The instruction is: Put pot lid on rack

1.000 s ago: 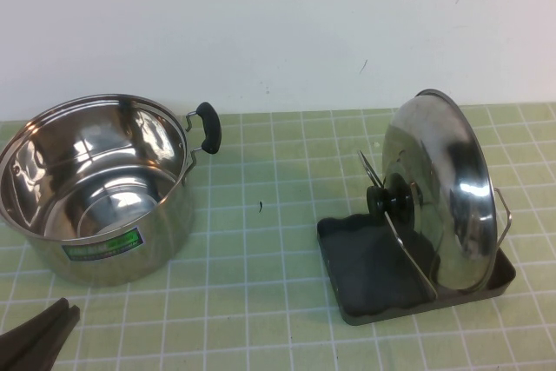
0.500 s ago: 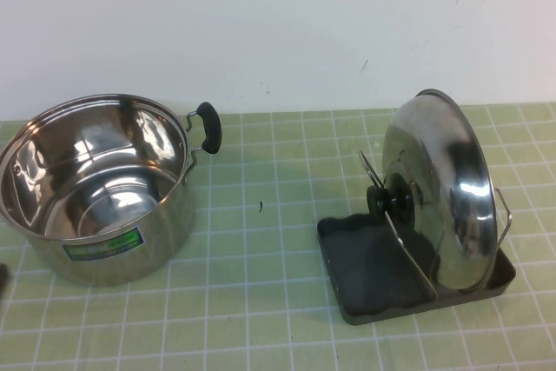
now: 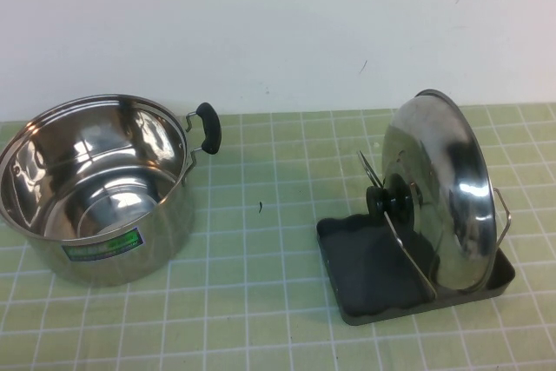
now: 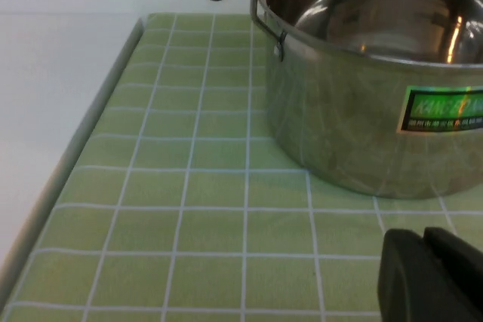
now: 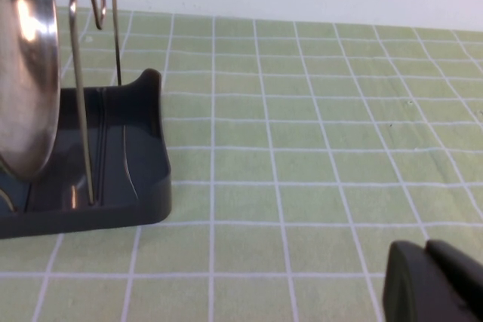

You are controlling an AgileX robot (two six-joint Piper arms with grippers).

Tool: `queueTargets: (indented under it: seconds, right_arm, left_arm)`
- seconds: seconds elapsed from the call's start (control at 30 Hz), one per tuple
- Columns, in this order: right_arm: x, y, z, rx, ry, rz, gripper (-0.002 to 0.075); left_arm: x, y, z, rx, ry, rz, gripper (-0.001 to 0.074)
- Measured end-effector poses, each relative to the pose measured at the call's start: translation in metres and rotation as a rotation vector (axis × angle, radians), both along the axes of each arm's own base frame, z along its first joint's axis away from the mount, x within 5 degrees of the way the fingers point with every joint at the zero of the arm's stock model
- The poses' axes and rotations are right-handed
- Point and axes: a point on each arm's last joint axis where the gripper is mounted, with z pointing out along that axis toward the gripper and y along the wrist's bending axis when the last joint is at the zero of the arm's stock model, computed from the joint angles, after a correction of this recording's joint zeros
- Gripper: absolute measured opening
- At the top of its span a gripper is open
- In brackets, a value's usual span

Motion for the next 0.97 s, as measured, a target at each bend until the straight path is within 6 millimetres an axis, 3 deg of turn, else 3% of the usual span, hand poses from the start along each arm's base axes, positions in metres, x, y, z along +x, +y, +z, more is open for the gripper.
queueTargets:
  seconds: [0.2,0.97]
  right_arm:
    - [0.0,0.0,0.0,0.0,0.0,0.0,0.0011]
    - [0.0,0.0,0.0,-0.002,0.0,0.001,0.0011]
  left_arm:
    - [0.008,-0.002,-0.018,0.036,-0.078,-0.031,-0.0003]
    - [0.007,-0.009,-0.024,-0.013,-0.045,-0.104,-0.0003]
